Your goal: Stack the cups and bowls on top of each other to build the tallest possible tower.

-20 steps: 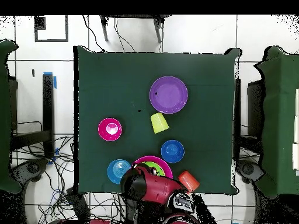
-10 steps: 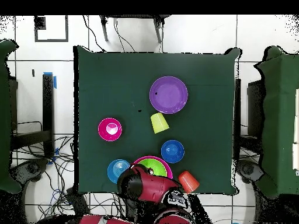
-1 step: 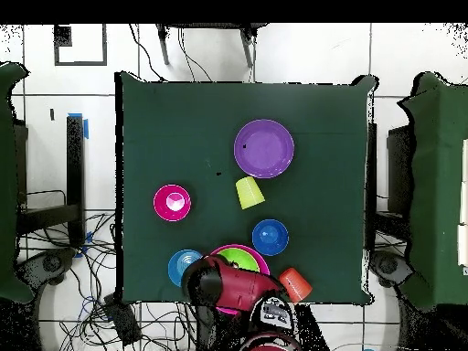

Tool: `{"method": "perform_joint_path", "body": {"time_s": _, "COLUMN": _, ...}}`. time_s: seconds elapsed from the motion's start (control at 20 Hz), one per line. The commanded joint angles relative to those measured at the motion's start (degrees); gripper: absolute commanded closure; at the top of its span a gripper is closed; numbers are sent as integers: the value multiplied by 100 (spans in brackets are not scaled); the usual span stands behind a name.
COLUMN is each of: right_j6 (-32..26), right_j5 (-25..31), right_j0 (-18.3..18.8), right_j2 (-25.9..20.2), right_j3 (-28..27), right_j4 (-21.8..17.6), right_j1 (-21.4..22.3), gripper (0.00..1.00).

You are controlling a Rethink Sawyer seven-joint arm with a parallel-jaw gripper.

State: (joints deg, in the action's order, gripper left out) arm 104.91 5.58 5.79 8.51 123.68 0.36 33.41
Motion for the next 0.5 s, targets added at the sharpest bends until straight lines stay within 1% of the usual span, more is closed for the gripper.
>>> {"method": "perform_joint_path", "body": {"time_s": 0.05, "right_j6": 778, "right_j5": 979, "right_j0": -58, "right_j2": -481, "right_j3": -801, "right_j4": 387, "right_j1": 62, "gripper": 0}}
{"method": "perform_joint_path", "body": {"time_s": 0.25, "right_j6": 789, "right_j5": 1306, "right_j0": -75, "right_j2": -450, "right_j3": -972, "right_j4": 438, "right_j1": 102, "gripper": 0}}
{"method": "perform_joint_path", "body": {"time_s": 0.4, "right_j6": 859, "right_j5": 1253, "right_j0": -42, "right_j2": -495, "right_j3": -988, "right_j4": 488, "right_j1": 116, "gripper": 0}}
{"method": "perform_joint_path", "body": {"time_s": 0.5, "right_j6": 931, "right_j5": 1069, "right_j0": -40, "right_j2": -514, "right_j3": -1006, "right_j4": 525, "right_j1": 68, "gripper": 0}}
